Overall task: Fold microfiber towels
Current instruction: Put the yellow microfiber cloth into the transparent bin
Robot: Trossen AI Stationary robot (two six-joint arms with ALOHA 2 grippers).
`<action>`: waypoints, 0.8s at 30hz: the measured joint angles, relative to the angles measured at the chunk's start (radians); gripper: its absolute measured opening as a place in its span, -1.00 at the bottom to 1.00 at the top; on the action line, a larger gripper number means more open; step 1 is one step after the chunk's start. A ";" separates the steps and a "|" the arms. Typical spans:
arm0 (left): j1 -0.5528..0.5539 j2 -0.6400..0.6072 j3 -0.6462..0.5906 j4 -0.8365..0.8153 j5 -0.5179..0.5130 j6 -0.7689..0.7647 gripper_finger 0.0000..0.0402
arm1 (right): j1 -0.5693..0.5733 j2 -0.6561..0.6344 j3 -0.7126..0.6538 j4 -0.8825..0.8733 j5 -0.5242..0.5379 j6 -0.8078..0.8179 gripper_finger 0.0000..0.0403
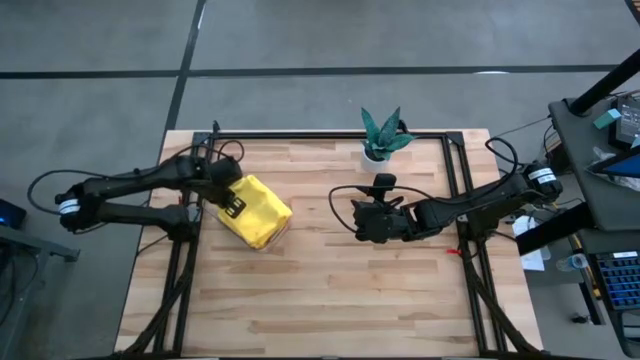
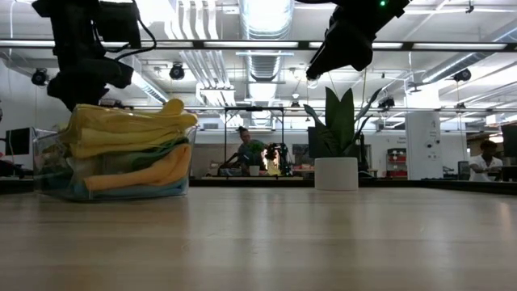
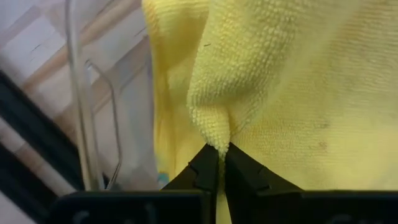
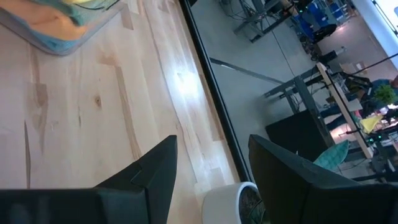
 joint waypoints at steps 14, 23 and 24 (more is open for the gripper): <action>0.000 0.042 0.016 -0.103 -0.110 -0.013 -1.00 | 0.000 0.000 0.000 0.000 0.000 0.001 -0.06; 0.000 0.098 0.040 -0.092 -0.110 -0.025 -0.72 | 0.000 0.000 -0.001 0.000 0.000 0.001 -0.06; 0.000 0.099 0.046 -0.106 -0.110 -0.025 -0.66 | 0.000 0.000 -0.001 0.000 0.000 0.001 -0.06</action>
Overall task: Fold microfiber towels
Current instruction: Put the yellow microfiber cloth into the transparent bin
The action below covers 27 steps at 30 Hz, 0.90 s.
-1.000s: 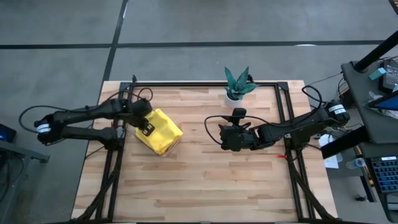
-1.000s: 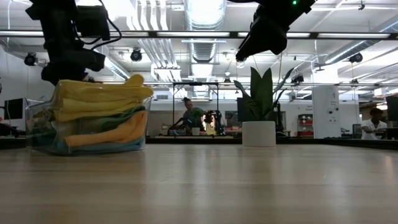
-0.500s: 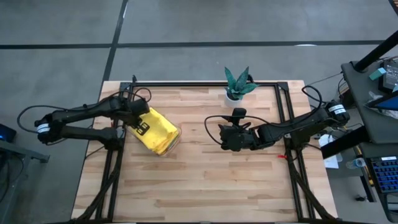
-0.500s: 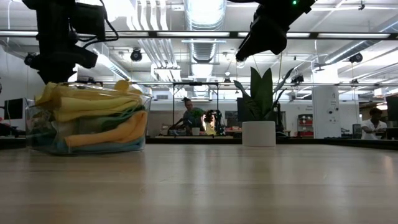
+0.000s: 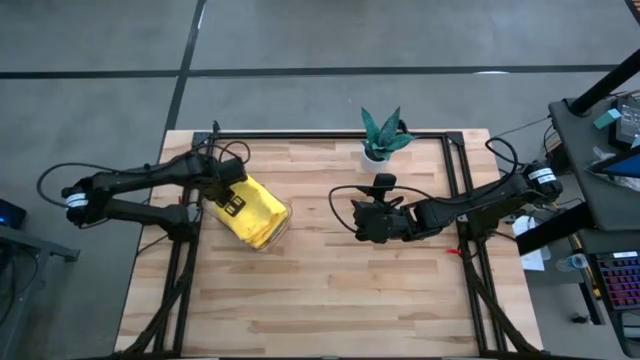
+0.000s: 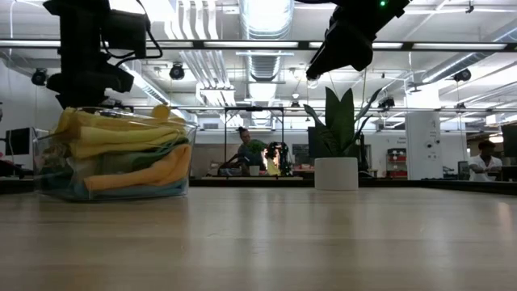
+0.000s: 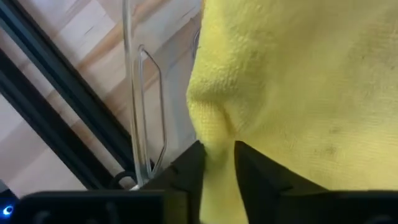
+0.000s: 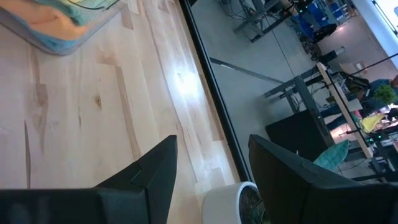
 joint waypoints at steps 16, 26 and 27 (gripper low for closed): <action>0.000 0.000 0.157 -0.039 -0.009 0.098 -0.16 | -0.021 0.000 0.000 0.004 0.000 0.022 -0.06; -0.030 0.027 0.071 0.277 -0.013 0.207 -0.29 | -0.026 0.000 -0.003 0.004 0.000 0.027 -0.06; -0.030 0.038 0.059 0.285 -0.036 0.208 -0.34 | -0.026 0.000 -0.006 0.003 0.000 0.027 -0.06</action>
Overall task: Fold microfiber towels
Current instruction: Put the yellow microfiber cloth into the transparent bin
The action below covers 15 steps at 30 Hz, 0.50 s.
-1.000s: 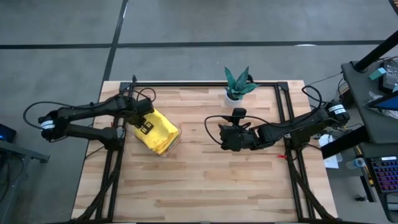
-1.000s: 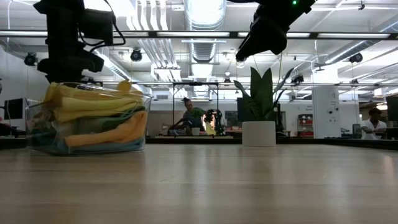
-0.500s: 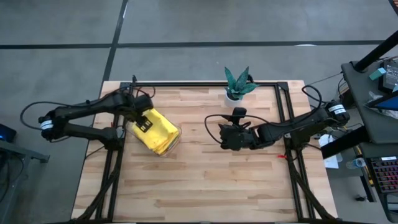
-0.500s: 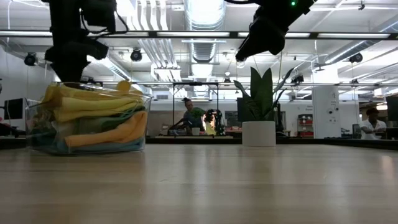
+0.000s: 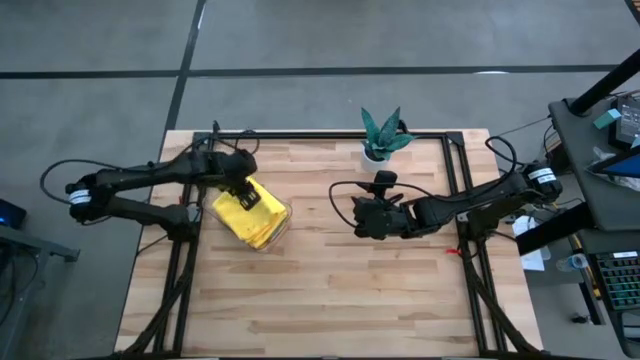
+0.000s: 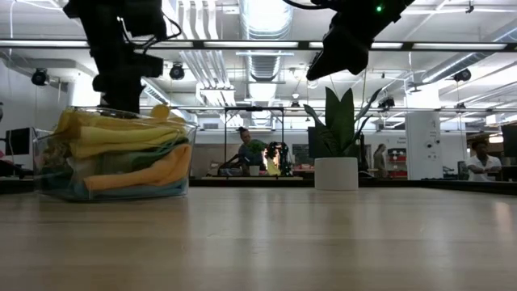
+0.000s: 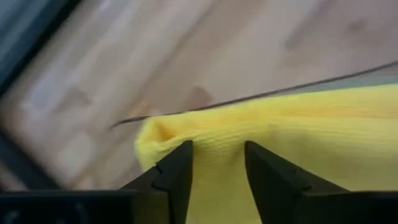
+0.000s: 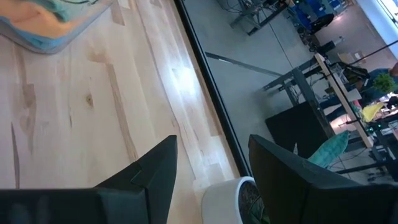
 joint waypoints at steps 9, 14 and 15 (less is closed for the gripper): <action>-0.002 0.115 -0.010 0.045 -0.152 0.033 -0.63 | -0.002 0.000 -0.009 0.000 0.000 -0.002 -0.06; -0.002 0.122 0.031 0.046 -0.153 0.084 -0.67 | -0.002 0.000 -0.009 0.000 0.000 -0.002 -0.06; -0.002 0.116 0.039 0.045 -0.153 0.093 -0.67 | -0.002 0.000 -0.009 0.000 0.000 -0.001 -0.06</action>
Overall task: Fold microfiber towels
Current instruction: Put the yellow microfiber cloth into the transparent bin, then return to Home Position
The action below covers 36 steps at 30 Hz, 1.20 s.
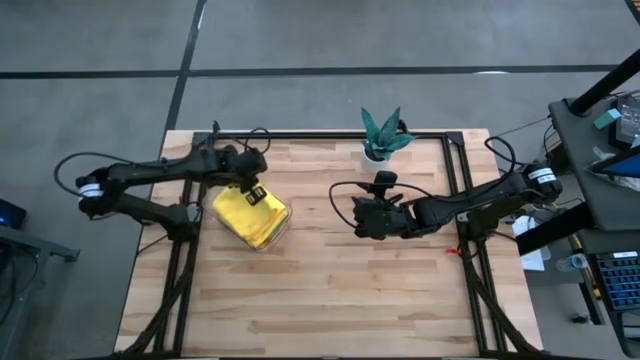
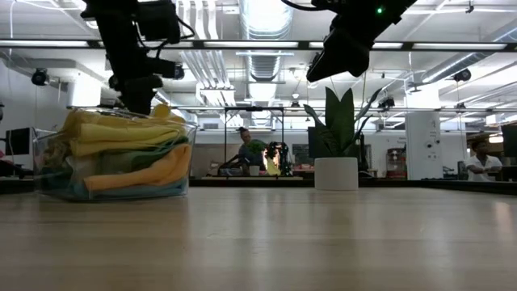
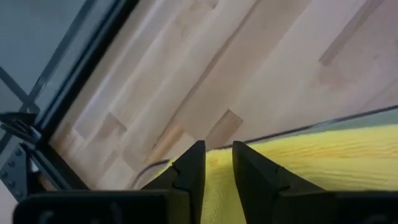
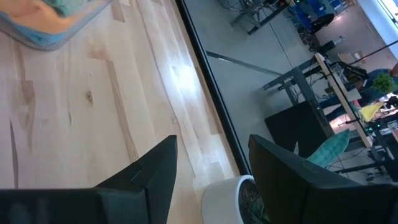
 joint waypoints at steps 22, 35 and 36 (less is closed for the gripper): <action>-0.562 -0.082 -0.058 0.776 0.074 0.213 -0.68 | 0.000 -0.009 -0.100 0.266 -0.268 -0.225 -0.06; -0.716 -0.079 -0.240 0.991 0.151 0.254 -0.68 | -0.020 -0.233 -0.300 0.557 -0.506 -0.306 -0.06; -0.715 -0.083 -0.254 1.009 0.159 0.258 -0.68 | -0.022 -0.255 -0.317 0.568 -0.520 -0.306 -0.06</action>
